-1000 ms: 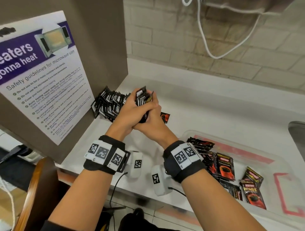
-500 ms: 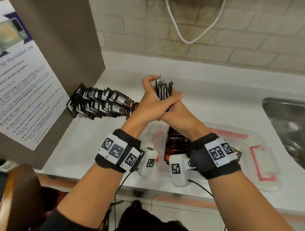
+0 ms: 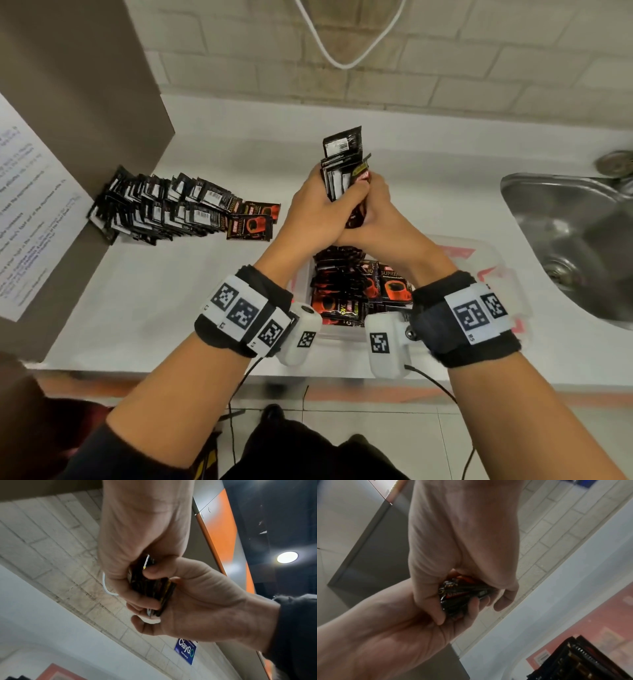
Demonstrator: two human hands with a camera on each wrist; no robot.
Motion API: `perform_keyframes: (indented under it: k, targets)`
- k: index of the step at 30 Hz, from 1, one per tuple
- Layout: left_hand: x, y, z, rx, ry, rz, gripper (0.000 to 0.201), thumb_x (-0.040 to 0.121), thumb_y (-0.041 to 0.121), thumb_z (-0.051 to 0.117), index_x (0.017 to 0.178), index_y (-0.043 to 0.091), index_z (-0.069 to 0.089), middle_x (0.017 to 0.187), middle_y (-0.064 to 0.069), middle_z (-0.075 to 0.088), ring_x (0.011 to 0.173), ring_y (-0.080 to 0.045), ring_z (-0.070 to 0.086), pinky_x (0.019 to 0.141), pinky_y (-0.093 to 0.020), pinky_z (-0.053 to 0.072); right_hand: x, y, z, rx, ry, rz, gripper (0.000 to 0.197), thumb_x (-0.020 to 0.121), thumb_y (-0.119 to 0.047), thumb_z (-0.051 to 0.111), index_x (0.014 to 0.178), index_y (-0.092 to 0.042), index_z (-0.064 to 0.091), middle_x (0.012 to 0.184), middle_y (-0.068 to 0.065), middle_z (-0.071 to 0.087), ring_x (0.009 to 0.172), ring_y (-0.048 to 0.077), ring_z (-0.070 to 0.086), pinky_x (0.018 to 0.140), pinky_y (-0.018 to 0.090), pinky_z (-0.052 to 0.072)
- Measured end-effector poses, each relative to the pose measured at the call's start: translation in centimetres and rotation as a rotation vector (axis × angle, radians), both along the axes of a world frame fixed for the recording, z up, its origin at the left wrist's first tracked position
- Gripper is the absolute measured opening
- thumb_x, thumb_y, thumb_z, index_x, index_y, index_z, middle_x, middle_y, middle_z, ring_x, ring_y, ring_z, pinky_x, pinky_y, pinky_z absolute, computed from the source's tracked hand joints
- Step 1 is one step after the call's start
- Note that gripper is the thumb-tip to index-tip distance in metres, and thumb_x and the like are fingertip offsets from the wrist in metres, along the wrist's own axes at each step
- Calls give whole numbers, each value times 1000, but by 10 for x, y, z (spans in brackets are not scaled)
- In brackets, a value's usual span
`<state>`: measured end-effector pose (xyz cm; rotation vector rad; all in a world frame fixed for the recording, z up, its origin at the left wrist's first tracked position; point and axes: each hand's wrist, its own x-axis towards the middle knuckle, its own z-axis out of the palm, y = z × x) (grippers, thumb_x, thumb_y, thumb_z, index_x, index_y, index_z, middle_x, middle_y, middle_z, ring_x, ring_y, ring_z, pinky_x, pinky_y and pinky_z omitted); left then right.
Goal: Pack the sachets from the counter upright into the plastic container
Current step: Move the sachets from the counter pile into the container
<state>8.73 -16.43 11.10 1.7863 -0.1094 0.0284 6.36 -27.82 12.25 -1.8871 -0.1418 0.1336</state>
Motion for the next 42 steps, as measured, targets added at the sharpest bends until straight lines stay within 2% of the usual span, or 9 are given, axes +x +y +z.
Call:
perform_keyframes:
  k: [4, 9, 15, 20, 25, 29, 34, 39, 42]
  targets:
    - [3, 5, -6, -15, 16, -7, 42, 93, 27, 69, 130, 20, 49, 108, 10, 69, 98, -4, 67, 88, -28, 54, -1, -11, 3, -126, 69, 32, 76, 75, -12, 84, 135, -24, 39, 131, 5, 37, 120, 14, 50, 102, 33, 49]
    - [8, 26, -8, 15, 26, -56, 52, 90, 28, 72, 134, 15, 48, 118, 2, 68, 109, -15, 66, 98, -46, 53, 0, -36, -8, -266, 220, 192, 86, 72, -27, 83, 143, -39, 35, 134, -3, 38, 125, 12, 46, 102, 33, 44]
    - [12, 53, -10, 51, 92, -104, 52, 91, 31, 73, 133, 20, 44, 118, 2, 66, 107, -20, 68, 86, -52, 57, -1, -35, -38, -798, 114, 245, 68, 72, -33, 86, 127, -22, 46, 119, 2, 39, 119, 24, 37, 91, 38, 42]
    - [11, 57, -15, 53, 111, -183, 43, 97, 30, 65, 131, 25, 39, 119, 5, 66, 106, -6, 66, 89, -32, 57, -7, -18, -47, -1248, -14, 350, 112, 54, -67, 85, 141, -22, 32, 132, 6, 31, 126, 27, 29, 103, 48, 35]
    - [8, 58, -18, 50, 126, -294, 48, 99, 29, 62, 136, 25, 31, 122, 8, 66, 110, 0, 64, 94, -23, 53, -8, -11, -56, -1522, -41, 425, 124, 56, -70, 83, 150, -17, 21, 144, 12, 24, 136, 34, 23, 110, 55, 30]
    - [7, 61, -14, 69, 125, -346, 51, 98, 29, 63, 137, 25, 32, 124, 12, 65, 114, 2, 61, 94, -18, 50, -11, -10, -60, -1589, -67, 439, 125, 60, -67, 82, 151, -13, 16, 145, 14, 22, 137, 35, 23, 110, 54, 30]
    - [6, 64, -11, 90, 125, -409, 50, 97, 22, 65, 137, 23, 36, 121, 12, 67, 110, 4, 63, 89, -11, 48, -7, -13, -56, -1507, -104, 437, 99, 68, -58, 79, 144, -14, 33, 137, 11, 28, 130, 31, 28, 105, 51, 35]
    - [5, 69, -8, 135, 173, -510, 62, 93, 28, 69, 144, 29, 33, 123, 29, 64, 118, 9, 57, 103, -18, 44, 6, -25, -47, -1270, -37, 354, 75, 74, -48, 77, 132, -16, 41, 124, 8, 40, 117, 27, 40, 93, 44, 47]
    - [5, 69, -10, 230, 160, -588, 67, 92, 33, 70, 149, 26, 36, 139, 16, 58, 130, -2, 51, 114, -33, 39, 15, -33, -42, -1114, 15, 302, 44, 80, -38, 75, 112, -19, 52, 103, 0, 44, 98, 23, 51, 76, 36, 49]
